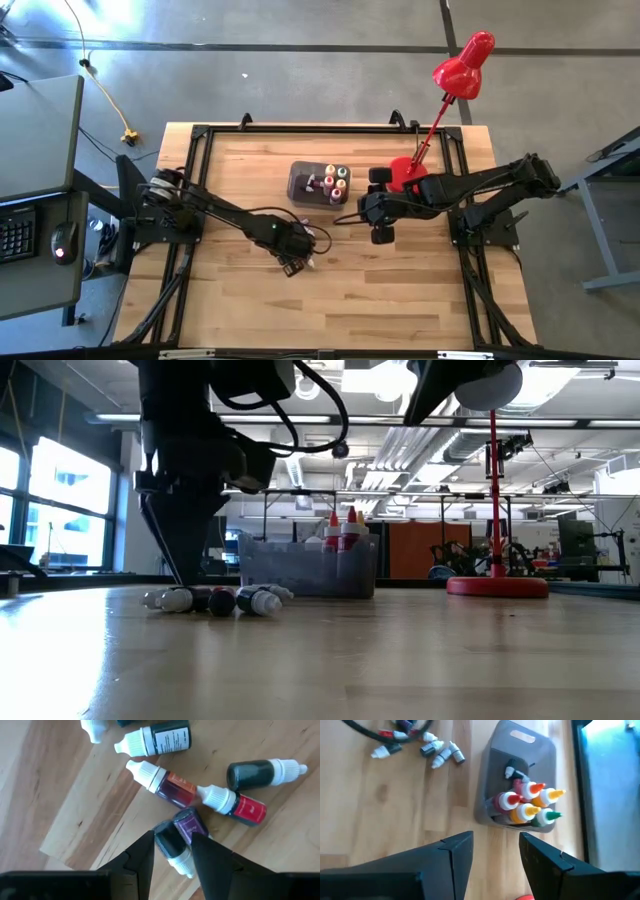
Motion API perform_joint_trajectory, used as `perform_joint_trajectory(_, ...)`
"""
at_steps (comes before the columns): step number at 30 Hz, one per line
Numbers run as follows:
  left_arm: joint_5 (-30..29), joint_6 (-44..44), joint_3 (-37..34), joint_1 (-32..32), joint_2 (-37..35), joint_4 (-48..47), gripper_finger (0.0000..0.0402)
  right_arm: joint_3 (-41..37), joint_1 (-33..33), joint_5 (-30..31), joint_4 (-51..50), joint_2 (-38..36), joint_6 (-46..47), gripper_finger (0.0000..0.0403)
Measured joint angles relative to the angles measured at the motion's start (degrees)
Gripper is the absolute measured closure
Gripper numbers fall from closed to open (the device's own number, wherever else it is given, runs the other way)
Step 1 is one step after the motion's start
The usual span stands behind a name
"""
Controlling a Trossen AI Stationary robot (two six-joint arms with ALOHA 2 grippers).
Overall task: Pick & Place food coloring
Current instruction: Put the small black food coloring bottle into the black bin
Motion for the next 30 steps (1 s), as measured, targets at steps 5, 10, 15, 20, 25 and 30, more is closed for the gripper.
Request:
perform_joint_trajectory(5, 0.70, -0.91, 0.07, 0.00, 1.69, -0.12, 0.0275, 0.00, 0.00, -6.21, 1.07, 0.00, 2.13, 0.0249)
perform_joint_trajectory(10, 2.43, -0.68, 0.29, 0.00, 3.74, 0.05, 0.0275, 0.00, 0.02, -8.48, 2.21, 0.00, 2.13, 0.0249)
perform_joint_trajectory(15, 2.37, 2.74, 0.26, -0.62, 4.76, 0.21, 0.0275, -0.02, 0.00, -8.25, 2.67, 0.32, 2.13, 0.0249)
perform_joint_trajectory(20, 1.56, 4.95, 0.23, -0.90, 4.15, 0.18, 0.0275, -0.02, 0.00, -8.26, 2.94, 0.39, 2.13, 0.0249)
perform_joint_trajectory(25, 2.17, 6.45, 0.19, -0.75, 3.97, -0.14, 0.0275, -0.02, 0.00, -8.10, 3.47, 0.39, 2.13, 0.0249)
perform_joint_trajectory(30, 2.14, 8.22, 0.61, -0.74, 4.01, -0.46, 0.0286, -0.02, 0.00, -8.10, 3.92, 0.39, 2.12, 0.0249)
